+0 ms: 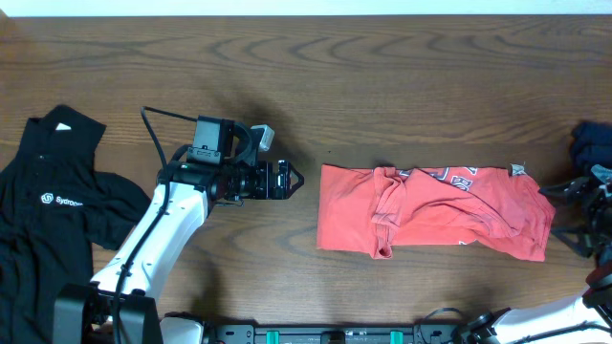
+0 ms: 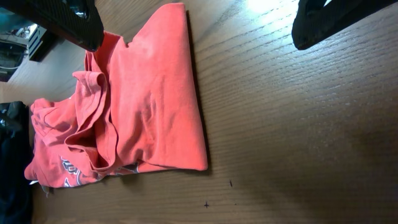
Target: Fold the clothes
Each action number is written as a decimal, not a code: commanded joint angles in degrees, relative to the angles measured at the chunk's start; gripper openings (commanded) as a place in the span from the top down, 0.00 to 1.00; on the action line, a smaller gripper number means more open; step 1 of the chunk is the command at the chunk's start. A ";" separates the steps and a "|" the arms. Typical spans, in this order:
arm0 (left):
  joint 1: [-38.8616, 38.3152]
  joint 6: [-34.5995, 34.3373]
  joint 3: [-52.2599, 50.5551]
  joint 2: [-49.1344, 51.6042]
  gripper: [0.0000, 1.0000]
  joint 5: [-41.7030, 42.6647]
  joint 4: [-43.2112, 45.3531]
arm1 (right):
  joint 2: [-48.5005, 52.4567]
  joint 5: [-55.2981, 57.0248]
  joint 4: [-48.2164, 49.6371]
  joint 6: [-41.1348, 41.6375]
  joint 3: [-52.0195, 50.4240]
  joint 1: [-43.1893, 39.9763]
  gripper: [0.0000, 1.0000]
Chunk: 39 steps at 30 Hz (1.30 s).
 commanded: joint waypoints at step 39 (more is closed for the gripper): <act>-0.17 3.15 0.72 -0.26 0.02 -0.61 -2.75 | 12.57 9.86 -0.68 -1.60 14.73 3.41 0.02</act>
